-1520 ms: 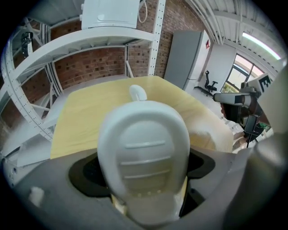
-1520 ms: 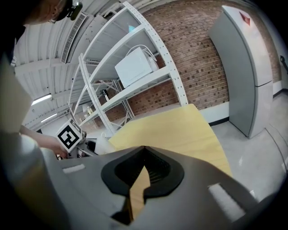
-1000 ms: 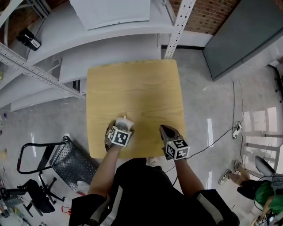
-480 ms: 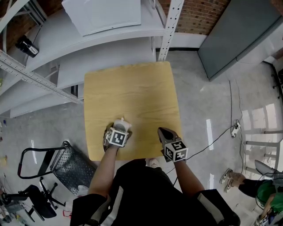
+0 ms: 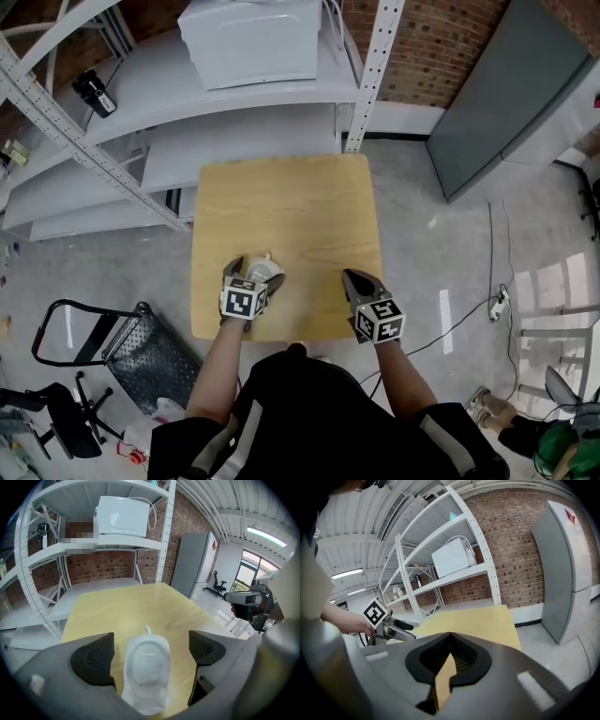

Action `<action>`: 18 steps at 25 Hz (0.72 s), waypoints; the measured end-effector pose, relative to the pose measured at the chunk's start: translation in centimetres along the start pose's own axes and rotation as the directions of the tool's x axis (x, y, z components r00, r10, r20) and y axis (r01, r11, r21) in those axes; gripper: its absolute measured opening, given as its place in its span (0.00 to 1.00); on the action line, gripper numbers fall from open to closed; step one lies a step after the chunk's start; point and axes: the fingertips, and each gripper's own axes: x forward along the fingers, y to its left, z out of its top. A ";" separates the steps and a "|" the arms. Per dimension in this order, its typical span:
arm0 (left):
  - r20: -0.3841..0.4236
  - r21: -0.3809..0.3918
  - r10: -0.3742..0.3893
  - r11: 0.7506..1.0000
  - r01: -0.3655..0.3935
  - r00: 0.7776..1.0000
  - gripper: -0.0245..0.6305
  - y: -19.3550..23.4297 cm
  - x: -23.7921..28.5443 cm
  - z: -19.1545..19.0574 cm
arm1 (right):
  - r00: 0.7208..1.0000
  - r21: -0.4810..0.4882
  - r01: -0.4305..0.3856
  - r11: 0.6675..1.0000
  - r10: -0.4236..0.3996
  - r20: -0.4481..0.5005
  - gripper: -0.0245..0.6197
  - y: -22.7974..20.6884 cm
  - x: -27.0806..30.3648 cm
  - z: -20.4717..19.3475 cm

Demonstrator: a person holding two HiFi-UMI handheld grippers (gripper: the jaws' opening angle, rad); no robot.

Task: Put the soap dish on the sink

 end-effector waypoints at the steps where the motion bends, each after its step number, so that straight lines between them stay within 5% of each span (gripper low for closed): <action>1: 0.022 -0.011 -0.003 1.000 0.003 1.000 0.81 -0.3 -0.7 0.4 | 1.000 -0.010 -0.005 1.000 0.005 0.015 0.05 0.2 -0.4 0.6; 6: 0.240 -0.068 -0.007 0.997 0.024 0.971 0.80 -1.7 -5.1 3.4 | 0.992 -0.029 -0.011 1.000 0.015 0.125 0.05 1.0 -3.6 3.1; 10: 0.484 -0.025 0.042 0.999 -0.034 0.874 0.69 -3.1 -10.2 6.3 | 0.974 -0.050 -0.047 0.998 0.056 0.219 0.05 1.9 -6.4 5.1; 12: 0.565 -0.035 0.075 0.997 -0.068 0.822 0.55 -3.8 -12.9 7.0 | 0.965 -0.059 -0.066 0.996 0.079 0.249 0.05 2.4 -7.8 6.0; 15: 0.674 -0.079 0.138 0.990 -0.115 0.726 0.05 -4.8 -17.3 7.2 | 0.953 -0.081 -0.091 0.993 0.110 0.281 0.05 3.0 -10.2 6.8; 18: 0.716 -0.075 0.127 0.992 -0.104 0.687 0.04 -6.9 -20.1 6.4 | 0.939 -0.091 -0.117 0.989 0.140 0.314 0.05 3.3 -12.4 7.2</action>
